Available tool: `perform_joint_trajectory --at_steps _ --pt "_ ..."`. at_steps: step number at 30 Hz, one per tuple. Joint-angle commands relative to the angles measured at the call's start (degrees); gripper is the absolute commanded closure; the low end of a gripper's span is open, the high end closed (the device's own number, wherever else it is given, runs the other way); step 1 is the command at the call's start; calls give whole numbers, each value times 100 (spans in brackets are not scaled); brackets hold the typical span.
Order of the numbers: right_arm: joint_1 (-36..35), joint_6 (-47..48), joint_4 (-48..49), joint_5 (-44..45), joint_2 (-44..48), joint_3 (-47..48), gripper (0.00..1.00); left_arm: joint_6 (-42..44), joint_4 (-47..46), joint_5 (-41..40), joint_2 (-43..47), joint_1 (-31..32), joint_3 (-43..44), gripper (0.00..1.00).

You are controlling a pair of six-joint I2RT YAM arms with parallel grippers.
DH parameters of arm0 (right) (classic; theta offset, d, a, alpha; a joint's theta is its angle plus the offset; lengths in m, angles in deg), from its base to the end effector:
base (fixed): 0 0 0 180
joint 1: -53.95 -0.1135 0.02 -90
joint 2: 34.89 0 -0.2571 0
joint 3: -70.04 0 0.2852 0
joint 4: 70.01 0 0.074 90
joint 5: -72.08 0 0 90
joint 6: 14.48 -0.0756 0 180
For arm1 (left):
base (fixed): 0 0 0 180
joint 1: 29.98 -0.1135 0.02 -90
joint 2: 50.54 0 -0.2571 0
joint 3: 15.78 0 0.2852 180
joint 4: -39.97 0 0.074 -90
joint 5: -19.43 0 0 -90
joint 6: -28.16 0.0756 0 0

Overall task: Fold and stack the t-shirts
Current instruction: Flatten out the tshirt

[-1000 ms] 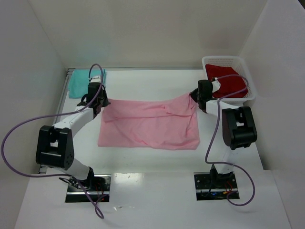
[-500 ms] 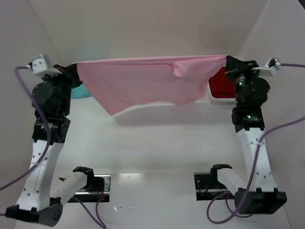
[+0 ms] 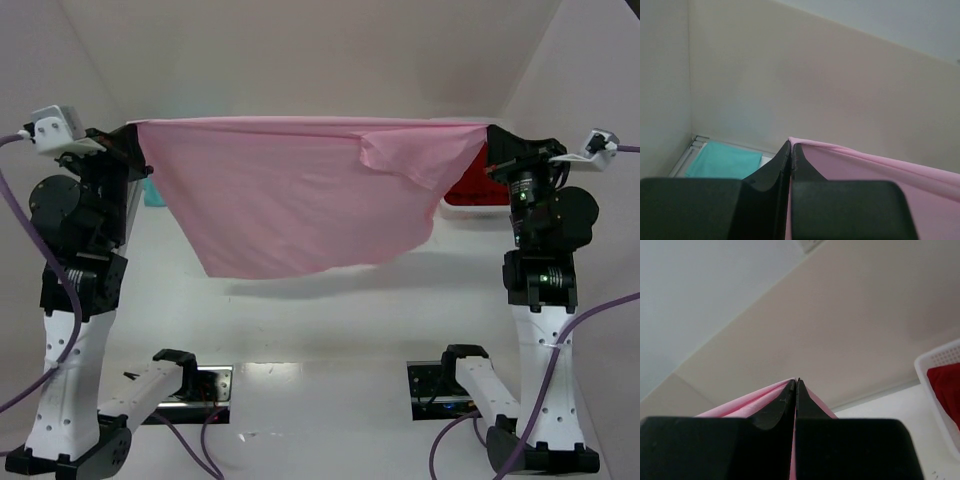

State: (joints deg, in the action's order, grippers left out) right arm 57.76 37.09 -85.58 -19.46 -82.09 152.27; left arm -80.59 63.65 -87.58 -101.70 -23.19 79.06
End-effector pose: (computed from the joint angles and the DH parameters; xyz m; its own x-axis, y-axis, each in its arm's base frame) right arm 0.2195 -0.0126 0.5157 0.2860 0.6037 -0.7442 -0.1744 0.7964 0.5790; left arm 0.2037 -0.0020 0.5608 0.3730 -0.3540 -0.8577 -0.0423 0.9169 -0.3968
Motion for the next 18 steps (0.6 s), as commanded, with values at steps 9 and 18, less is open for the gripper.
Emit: perform_joint_trajectory --at_steps 9,18 --pt "164 697 -474 1269 -194 146 100 582 244 -776 -483 -107 694 100" --pt "216 750 -927 1648 -95 539 100 653 611 -654 -1166 -107 1326 100"
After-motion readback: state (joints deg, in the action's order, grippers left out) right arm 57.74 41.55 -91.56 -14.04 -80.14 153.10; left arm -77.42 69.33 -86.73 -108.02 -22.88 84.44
